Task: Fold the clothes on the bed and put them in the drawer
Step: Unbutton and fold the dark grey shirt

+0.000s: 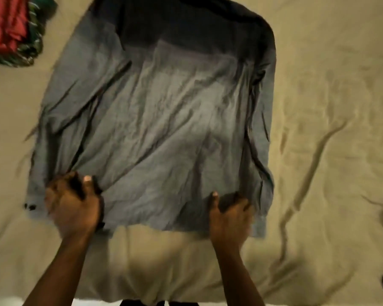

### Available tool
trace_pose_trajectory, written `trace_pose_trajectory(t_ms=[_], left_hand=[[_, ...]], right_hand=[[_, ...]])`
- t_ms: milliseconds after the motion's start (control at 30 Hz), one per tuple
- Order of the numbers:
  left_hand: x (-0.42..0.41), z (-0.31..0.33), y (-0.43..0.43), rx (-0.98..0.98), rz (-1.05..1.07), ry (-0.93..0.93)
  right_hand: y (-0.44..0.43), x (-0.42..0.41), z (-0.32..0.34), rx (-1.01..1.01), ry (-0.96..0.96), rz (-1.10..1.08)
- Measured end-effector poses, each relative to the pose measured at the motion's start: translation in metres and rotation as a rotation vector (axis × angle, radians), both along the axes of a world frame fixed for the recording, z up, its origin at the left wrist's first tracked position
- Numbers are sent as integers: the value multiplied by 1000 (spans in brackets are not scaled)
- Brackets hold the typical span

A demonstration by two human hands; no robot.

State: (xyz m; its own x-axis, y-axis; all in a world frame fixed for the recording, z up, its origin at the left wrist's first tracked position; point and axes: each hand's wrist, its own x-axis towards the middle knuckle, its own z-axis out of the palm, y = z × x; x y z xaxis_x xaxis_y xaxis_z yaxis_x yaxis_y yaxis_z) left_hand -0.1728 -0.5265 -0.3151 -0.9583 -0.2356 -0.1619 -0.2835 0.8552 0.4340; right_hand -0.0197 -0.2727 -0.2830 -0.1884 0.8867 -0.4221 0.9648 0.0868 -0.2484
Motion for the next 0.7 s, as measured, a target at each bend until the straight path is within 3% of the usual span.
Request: trace_pose_trajectory(t_ms=[100, 200, 333, 400, 467, 533, 567, 600, 700], left_hand=[[1, 7, -14, -51, 35, 77], [-13, 20, -7, -263, 53, 74], [-29, 27, -17, -350, 203, -100], [-34, 33, -30, -399, 230, -103], [-32, 31, -31, -467, -49, 5], [-30, 25, -28, -444, -543, 46], [-35, 21, -28, -398, -683, 61], [-40, 18, -30, -351, -666, 52], [-59, 11, -30, -265, -104, 26]], right_hand=[[3, 5, -1, 37, 38, -141], [17, 0, -10, -43, 232, -69], [40, 11, -24, -8, 604, -470], [44, 22, -24, 21, 599, -558], [45, 36, -19, 41, 551, -504], [37, 39, -14, 5, 546, -367], [33, 37, -10, -16, 546, -288], [28, 35, -8, -47, 556, -237], [23, 34, -7, -99, 615, -285]])
